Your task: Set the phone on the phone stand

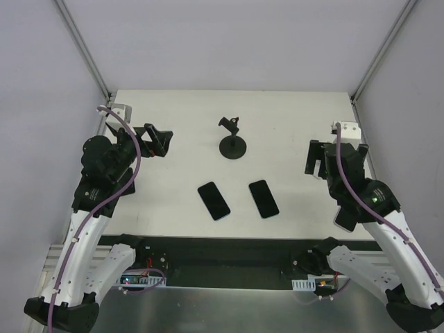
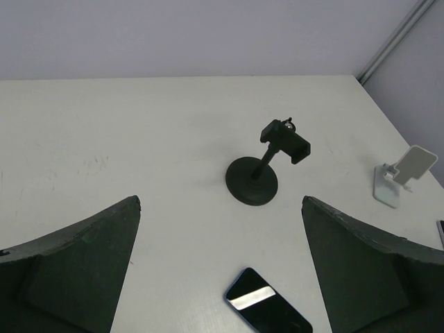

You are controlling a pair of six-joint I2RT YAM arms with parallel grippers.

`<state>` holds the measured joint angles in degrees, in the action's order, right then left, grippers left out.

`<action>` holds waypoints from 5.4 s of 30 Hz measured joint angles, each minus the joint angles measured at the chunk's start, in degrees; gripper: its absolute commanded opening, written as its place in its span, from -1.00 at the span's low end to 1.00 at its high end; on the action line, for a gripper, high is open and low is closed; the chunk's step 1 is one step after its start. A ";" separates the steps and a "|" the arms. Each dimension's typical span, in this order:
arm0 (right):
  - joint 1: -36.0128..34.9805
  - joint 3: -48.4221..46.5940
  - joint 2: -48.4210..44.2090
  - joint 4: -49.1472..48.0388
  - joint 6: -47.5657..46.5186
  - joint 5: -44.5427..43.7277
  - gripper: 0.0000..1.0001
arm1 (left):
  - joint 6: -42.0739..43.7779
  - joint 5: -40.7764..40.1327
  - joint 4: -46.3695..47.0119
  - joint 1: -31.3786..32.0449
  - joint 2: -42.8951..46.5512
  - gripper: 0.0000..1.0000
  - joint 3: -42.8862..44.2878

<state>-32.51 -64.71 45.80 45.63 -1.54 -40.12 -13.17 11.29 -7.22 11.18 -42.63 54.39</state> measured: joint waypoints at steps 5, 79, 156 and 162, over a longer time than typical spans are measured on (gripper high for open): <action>0.00 1.64 6.88 -6.71 1.38 11.72 0.92 | -1.14 0.04 0.11 0.00 -1.36 0.98 0.00; -3.43 -35.95 66.20 -13.57 -40.02 82.58 -0.99 | -21.31 46.60 7.76 0.04 -47.25 -0.50 5.68; -34.18 -8.37 65.48 -25.75 20.35 16.46 -0.29 | -8.85 18.47 -5.57 -3.76 -24.59 0.83 6.62; -34.38 -6.16 64.15 -27.98 17.46 14.43 -0.68 | -8.81 20.00 -5.62 -3.78 -24.72 0.80 6.62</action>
<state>-66.89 -70.87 109.95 17.65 15.92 -25.69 -21.98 31.29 -12.84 7.40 -67.35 61.01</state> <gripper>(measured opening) 0.713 0.904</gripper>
